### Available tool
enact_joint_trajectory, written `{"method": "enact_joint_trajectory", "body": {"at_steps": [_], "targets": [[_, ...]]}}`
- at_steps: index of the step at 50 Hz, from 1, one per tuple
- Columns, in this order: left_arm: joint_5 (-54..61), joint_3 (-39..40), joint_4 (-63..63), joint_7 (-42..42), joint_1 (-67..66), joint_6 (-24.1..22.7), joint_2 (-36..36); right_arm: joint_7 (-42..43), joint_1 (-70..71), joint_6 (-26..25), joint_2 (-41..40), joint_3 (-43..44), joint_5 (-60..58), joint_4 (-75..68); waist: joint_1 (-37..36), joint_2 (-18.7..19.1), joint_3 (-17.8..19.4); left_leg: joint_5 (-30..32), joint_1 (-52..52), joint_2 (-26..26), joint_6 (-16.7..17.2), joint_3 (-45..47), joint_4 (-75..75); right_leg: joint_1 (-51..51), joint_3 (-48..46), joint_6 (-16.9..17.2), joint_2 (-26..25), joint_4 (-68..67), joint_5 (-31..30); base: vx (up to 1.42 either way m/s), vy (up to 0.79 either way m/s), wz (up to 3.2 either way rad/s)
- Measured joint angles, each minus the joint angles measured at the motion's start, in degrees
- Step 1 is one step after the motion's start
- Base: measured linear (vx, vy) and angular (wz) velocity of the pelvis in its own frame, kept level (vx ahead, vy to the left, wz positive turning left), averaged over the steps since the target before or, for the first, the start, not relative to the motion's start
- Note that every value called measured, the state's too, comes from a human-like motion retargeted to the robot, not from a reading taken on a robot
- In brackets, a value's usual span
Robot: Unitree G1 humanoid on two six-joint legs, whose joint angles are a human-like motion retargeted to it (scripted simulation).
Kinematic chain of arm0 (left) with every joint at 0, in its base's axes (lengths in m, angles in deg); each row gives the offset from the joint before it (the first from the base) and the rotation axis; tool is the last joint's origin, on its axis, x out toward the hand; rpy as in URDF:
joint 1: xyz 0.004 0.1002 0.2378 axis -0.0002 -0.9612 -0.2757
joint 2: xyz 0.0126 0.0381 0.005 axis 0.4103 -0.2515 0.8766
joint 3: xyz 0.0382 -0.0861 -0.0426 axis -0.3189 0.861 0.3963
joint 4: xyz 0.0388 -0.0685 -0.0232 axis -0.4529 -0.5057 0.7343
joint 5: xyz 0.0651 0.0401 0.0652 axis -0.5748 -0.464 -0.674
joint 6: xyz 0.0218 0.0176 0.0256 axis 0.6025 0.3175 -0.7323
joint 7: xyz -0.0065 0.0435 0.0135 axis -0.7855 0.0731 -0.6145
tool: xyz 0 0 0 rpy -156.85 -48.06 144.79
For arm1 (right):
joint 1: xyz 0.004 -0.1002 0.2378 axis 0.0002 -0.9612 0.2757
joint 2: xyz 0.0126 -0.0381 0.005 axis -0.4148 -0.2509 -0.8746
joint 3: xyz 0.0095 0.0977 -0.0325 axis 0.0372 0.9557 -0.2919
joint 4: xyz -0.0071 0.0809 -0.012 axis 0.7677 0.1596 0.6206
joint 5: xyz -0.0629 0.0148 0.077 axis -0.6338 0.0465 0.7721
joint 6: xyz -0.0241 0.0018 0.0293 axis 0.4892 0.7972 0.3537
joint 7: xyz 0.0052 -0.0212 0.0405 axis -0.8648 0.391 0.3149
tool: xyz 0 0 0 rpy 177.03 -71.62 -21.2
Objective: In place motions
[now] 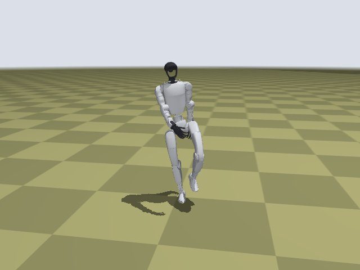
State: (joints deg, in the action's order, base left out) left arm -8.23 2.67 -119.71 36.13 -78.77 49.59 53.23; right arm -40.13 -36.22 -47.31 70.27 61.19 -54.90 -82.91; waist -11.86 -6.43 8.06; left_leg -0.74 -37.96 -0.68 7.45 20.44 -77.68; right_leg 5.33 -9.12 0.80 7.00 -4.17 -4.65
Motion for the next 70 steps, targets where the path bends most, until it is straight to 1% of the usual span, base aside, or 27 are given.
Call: {"method": "enact_joint_trajectory", "body": {"at_steps": [2,5,8,10,13,15,17,19,23,25,28,31,35,43,45,47,48,50,52,53,55,57,60,62,65,67,70], "targets": [[-0.86,-0.28,0.1,0.33,0.9,-0.41,0.33,0.22,-2.39,-0.47,-0.06,-0.29,-0.33,-2.59,2.46,0.64,-1.21,0.96,8.84,3.34,-0.01,-1.06,11.77,0.88,-1.5,0.53,-0.49,0.37,0.4,0.14,0.09,0.56],[-1.49,-1.18,0.19,1.87,2.22,-1.35,0.94,0.18,-6.24,-1.3,0.47,-0.97,-1.4,-6.34,6.99,2.27,-3.74,3.07,22.58,6.8,-3.12,-4.14,33.52,1.38,-3.75,1.06,-2.15,0.32,1.47,0.18,0.13,0.57],[-1.43,-2.86,0.01,4.1,4.31,-2.04,2.23,0.93,-10.84,-1.44,1.83,-1.66,-3.45,-8.61,10.68,4.44,-5.58,-9.58,36.17,9.35,-3.5,-6.27,56.4,1.24,-5.65,0.96,-4.56,-1.61,3.71,0.21,0.19,0.45],[-2.28,-5.38,-0.4,5.21,6.07,-2.03,3.36,1.49,-14.35,-0.93,3.84,-2.04,-5.5,-9.53,14.09,5.96,-7.1,-15.0,41.06,9.23,-9.23,-4.87,66.55,0.37,-7.13,0.83,-5.85,-4.08,5.15,0.22,0.23,0.98],[-4.3,-9.34,0.23,4.16,9.33,-1.68,5.3,3.5,-19.87,-0.59,6.89,-2.38,-10.94,-10.9,19.32,7.79,-9.0,-11.36,40.47,7.42,-10.44,-10.48,71.65,-4.18,-10.24,-0.37,-6.39,-10.98,-0.47,0.1,0.11,0.88],[-5.2,-11.62,2.22,3.59,13.11,-1.72,6.1,5.34,-22.64,-0.72,8.82,-1.6,-13.21,-11.31,21.8,9.04,-7.35,-11.38,39.87,5.36,-11.51,-9.81,72.38,-9.57,-12.73,-0.43,-5.14,-20.06,-10.71,-0.21,0.09,0.39],[-3.97,-13.93,5.47,2.38,17.49,-2.38,6.7,5.99,-25.07,0.02,11.24,0.29,-13.87,-11.42,21.33,9.8,-3.82,-11.44,39.81,3.61,-11.77,-9.74,71.91,-16.43,-11.17,-3.28,-5.39,-31.33,-18.31,-0.23,0.1,-0.12],[-1.72,-15.38,8.41,0.63,22.37,-2.04,7.38,6.27,-27.81,0.61,13.5,2.1,-14.65,-11.69,22.23,10.35,-0.92,-11.46,39.81,2.83,-12.53,-10.13,71.43,-24.6,-10.01,-5.91,-4.7,-44.94,-15.59,-0.18,0.15,-0.12],[-0.79,-10.27,13.55,0.94,30.97,-2.3,7.08,9.21,-31.57,-1.67,16.72,6.1,-17.41,-17.12,27.23,9.77,2.24,-10.8,38.61,3.02,-14.92,-8.66,70.5,-40.14,-13.99,-12.08,4.46,-70.3,-6.54,-0.12,0.17,0.12],[1.62,-10.5,16.31,1.46,33.48,-3.38,6.9,10.77,-33.79,-2.56,18.91,8.49,-15.91,-21.86,30.04,9.89,2.59,-10.02,38.08,3.15,-16.23,-8.28,70.32,-46.6,-14.31,-12.32,6.07,-77.93,-4.15,0.09,0.13,0.69],[2.85,-11.58,20.37,1.03,36.46,-4.46,6.92,11.71,-38.24,-4.33,21.64,11.35,-12.51,-26.09,32.21,9.53,3.11,-8.72,37.98,3.55,-17.26,-8.45,70.49,-52.3,-14.37,-10.43,4.92,-81.38,-3.38,0.06,0.01,0.49],[1.49,-12.46,23.2,0.26,37.92,-5.2,7.29,14.24,-42.79,-6.85,23.01,12.98,-9.79,-26.3,31.32,8.82,3.95,-8.77,38.79,4.17,-17.13,-8.61,70.3,-50.62,-14.45,-10.15,4.94,-78.58,-3.34,0.02,-0.04,-0.2],[-1.83,-14.36,24.53,1.19,36.19,-6.4,7.63,17.33,-46.67,-8.76,23.26,14.1,-8.47,-26.3,27.75,8.32,3.54,-9.32,40.68,4.4,-16.08,-6.45,71.27,-40.01,-13.31,-9.17,3.22,-66.9,-4.55,0.03,-0.09,-0.56],[-11.64,-12.95,17.71,1.09,22.18,-4.64,4.98,14.18,-42.5,-7.24,18.75,11.35,-10.62,-26.3,22.25,9.29,-2.41,-9.66,40.66,4.38,-12.61,-3.74,72.05,-10.81,-4.28,0.3,-7.4,-24.24,-12.81,0.07,-0.12,-0.31],[-14.76,-10.43,13.94,3.59,17.61,-3.45,4.12,13.92,-39.41,-6.73,17.39,8.61,-10.58,-26.3,20.64,8.64,-4.24,-9.98,39.74,5.59,-11.62,-2.33,70.69,-4.34,-5.16,3.28,-6.93,-13.83,-2.01,0.07,-0.11,-0.4],[-16.65,-4.93,8.08,9.41,13.89,-1.71,3.18,12.65,-34.83,-7.2,15.65,3.43,-10.22,-26.3,18.82,7.09,-4.73,-10.0,40.16,6.79,-10.41,0.22,67.91,-0.19,-7.74,1.79,-5.97,-6.22,4.64,0.1,-0.07,-0.88],[-15.97,-2.36,5.77,11.15,11.64,-0.73,2.59,11.33,-32.19,-7.49,14.71,0.74,-10.31,-26.3,17.02,6.64,-5.14,-9.18,40.01,6.81,-9.62,2.19,65.95,0.78,-9.02,1.21,-5.51,-3.47,4.36,0.1,-0.09,-0.56],[-12.26,0.97,2.81,11.42,6.99,0.78,1.35,6.11,-25.22,-8.85,12.55,-4.1,-10.96,-25.47,20.52,4.26,-5.29,-2.31,36.12,7.67,-8.88,1.33,55.88,2.94,-9.81,1.43,-4.31,0.88,2.25,-0.07,-0.16,0.17],[-8.36,3.15,1.86,8.86,3.52,1.4,0.54,1.14,-17.93,-9.05,9.72,-5.92,-12.57,-20.35,14.0,4.63,-3.2,8.02,26.4,-2.33,-7.28,6.93,35.67,1.66,-2.43,3.62,-2.69,-0.08,2.16,-0.33,-0.15,-1.71],[-6.54,3.05,1.7,7.81,1.91,1.18,0.56,0.31,-15.43,-8.22,8.2,-6.04,-12.68,-17.23,12.85,4.61,-1.92,12.92,21.61,-4.75,-8.15,5.39,28.25,1.51,-2.38,3.33,-2.96,0.12,1.99,-0.37,-0.23,-1.63],[-3.27,1.71,1.99,5.19,-3.47,0.16,1.11,-2.08,-8.23,-5.94,4.91,-8.19,-10.52,-10.01,8.53,3.38,1.7,20.52,10.39,-2.85,-7.48,-2.93,15.53,1.88,2.93,2.34,-3.58,0.45,1.16,-0.34,-0.29,-1.51],[-5.98,0.62,1.11,4.03,-7.17,0.43,1.19,-2.56,-1.17,-5.47,2.55,-8.15,-7.22,-6.4,5.42,2.15,3.69,13.64,2.62,-6.11,-6.75,-1.11,1.73,2.17,4.3,1.33,-3.02,-0.26,0.89,-0.19,-0.16,-1.22],[-15.51,0.63,-2.98,5.99,-10.43,2.54,1.74,0.11,6.07,-4.11,-0.16,-2.06,-2.44,-2.22,-3.24,0.67,5.43,8.18,-9.91,-7.48,-5.78,-0.92,-10.3,1.15,9.01,0.09,-1.36,-2.23,1.13,-0.11,-0.04,-1.16],[-18.83,0.22,-4.43,5.39,-13.41,2.78,3.04,-1.22,10.05,-2.71,-0.45,-0.02,2.45,0.52,-9.16,-0.78,6.27,4.37,-17.76,-11.48,-6.43,0.79,-16.68,0.95,11.89,-1.13,-0.7,-3.38,1.51,0.17,-0.06,-1.24],[-26.23,1.51,-3.23,-0.31,-17.85,2.4,3.88,-2.7,15.85,-1.27,0.91,1.61,6.1,5.35,-17.49,-3.39,9.08,0.09,-29.0,-13.79,-6.57,1.34,-21.08,-0.77,12.68,-2.23,2.7,-6.11,1.86,0.11,-0.06,-1.13],[-29.91,4.58,-2.87,-0.68,-18.98,2.08,4.05,-3.04,19.18,0.55,2.56,1.79,5.43,7.66,-20.49,-4.73,11.07,-1.58,-31.33,-15.89,-7.7,2.96,-21.37,-1.34,12.45,-3.24,3.99,-7.64,2.43,0.06,-0.08,-0.51],[-27.99,6.71,-3.65,0.88,-20.49,3.18,4.94,-0.65,21.25,2.31,3.9,1.74,2.05,9.13,-21.44,-5.69,11.1,-1.67,-30.88,-15.29,-7.3,3.9,-20.91,-1.38,11.98,-3.55,4.61,-8.61,3.05,0.13,-0.02,0.16]]}}
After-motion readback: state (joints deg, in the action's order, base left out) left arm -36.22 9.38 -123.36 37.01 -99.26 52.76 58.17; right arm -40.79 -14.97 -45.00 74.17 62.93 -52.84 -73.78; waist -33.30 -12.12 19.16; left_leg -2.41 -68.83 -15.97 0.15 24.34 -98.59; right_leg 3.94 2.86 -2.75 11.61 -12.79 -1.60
